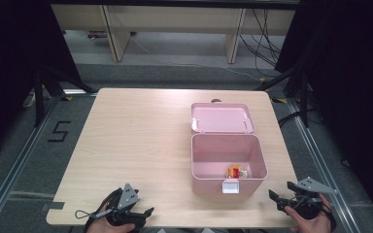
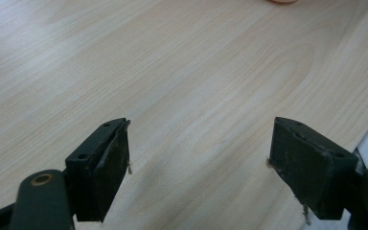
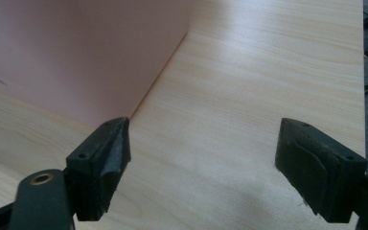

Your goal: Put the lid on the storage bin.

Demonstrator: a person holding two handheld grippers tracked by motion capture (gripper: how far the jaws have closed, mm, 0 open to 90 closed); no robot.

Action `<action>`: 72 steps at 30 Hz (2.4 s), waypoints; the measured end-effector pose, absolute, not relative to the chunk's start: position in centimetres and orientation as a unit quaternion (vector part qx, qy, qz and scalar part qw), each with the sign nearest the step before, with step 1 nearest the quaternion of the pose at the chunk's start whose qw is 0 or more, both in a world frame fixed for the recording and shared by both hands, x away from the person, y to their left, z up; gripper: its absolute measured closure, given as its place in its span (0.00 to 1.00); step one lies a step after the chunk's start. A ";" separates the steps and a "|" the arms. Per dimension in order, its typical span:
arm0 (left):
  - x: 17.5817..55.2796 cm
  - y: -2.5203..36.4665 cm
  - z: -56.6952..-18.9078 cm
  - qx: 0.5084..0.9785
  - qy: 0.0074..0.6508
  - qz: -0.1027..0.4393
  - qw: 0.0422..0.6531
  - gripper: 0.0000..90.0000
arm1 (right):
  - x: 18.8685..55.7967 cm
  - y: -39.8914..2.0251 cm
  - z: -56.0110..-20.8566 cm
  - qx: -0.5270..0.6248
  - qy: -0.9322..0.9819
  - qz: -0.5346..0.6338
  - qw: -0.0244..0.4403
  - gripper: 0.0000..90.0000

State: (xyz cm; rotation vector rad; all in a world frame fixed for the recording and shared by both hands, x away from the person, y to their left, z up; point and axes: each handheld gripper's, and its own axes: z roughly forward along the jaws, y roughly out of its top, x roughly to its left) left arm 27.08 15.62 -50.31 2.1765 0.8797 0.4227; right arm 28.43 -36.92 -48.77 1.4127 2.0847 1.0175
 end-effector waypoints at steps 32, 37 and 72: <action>30.7 12.2 -46.0 0.809 0.344 0.126 0.459 0.25 | 28.8 -37.4 -49.3 0.538 0.735 0.370 0.186 0.26; 32.9 11.0 -44.1 0.795 0.346 0.129 0.482 0.29 | 29.1 -37.7 -49.5 0.524 0.742 0.368 0.201 0.26; 42.3 3.1 -40.6 0.819 0.339 0.157 0.435 0.60 | 29.3 -37.8 -49.9 0.531 0.739 0.376 0.177 0.27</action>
